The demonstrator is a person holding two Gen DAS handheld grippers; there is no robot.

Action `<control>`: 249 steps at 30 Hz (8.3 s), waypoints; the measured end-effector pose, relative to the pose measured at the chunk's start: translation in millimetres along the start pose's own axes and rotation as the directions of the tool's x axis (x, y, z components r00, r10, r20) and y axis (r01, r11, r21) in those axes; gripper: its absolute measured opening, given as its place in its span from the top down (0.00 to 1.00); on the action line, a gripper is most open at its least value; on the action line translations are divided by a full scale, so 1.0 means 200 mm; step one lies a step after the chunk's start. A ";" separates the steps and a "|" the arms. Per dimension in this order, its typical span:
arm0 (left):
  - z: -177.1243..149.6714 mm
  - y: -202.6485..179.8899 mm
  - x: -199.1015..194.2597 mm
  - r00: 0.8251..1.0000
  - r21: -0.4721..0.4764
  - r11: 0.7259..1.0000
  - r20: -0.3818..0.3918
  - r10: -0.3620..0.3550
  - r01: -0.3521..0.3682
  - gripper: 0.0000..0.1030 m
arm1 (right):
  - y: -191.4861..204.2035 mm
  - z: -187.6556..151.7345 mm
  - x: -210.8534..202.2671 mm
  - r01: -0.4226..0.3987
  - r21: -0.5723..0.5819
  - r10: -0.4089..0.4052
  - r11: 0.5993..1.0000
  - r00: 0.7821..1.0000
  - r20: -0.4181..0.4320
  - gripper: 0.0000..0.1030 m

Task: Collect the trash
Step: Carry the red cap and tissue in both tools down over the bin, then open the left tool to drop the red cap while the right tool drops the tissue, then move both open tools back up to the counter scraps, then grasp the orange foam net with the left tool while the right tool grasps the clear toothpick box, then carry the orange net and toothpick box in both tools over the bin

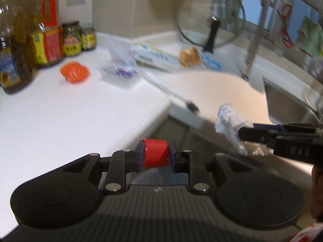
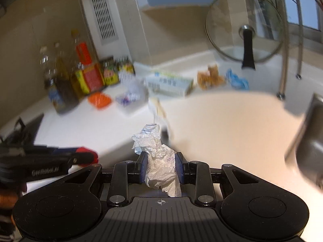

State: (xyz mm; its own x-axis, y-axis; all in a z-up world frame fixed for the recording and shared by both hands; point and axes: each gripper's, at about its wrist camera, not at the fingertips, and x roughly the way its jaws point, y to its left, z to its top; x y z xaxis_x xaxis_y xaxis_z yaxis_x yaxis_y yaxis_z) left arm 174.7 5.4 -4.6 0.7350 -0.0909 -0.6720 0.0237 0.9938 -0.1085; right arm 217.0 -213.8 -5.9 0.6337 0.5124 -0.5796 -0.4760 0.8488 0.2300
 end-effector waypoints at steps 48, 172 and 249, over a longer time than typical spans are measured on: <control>-0.62 0.10 0.75 0.946 -0.162 0.980 -0.320 0.056 -0.113 0.58 | -0.22 -0.59 0.76 0.053 0.015 -0.043 0.998 0.923 -0.382 0.71; 0.54 0.89 0.41 0.988 -0.136 0.981 0.040 0.148 -0.141 0.68 | 0.40 0.60 1.09 -0.207 -0.277 0.190 0.939 0.978 -0.087 0.46; -0.56 0.08 0.51 0.959 -0.164 0.985 -0.282 0.003 -0.051 0.68 | -0.11 -0.52 0.45 -0.010 -0.042 -0.004 0.999 0.951 -0.310 0.46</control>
State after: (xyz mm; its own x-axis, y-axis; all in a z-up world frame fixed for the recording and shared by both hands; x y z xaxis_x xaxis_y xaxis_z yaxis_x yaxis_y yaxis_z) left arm 175.3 5.1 -156.8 0.5141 -0.1024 -0.8516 -0.1256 0.9731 -0.1929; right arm 221.9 -199.6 -144.8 0.4155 0.4438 -0.7940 -0.5071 0.8377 0.2029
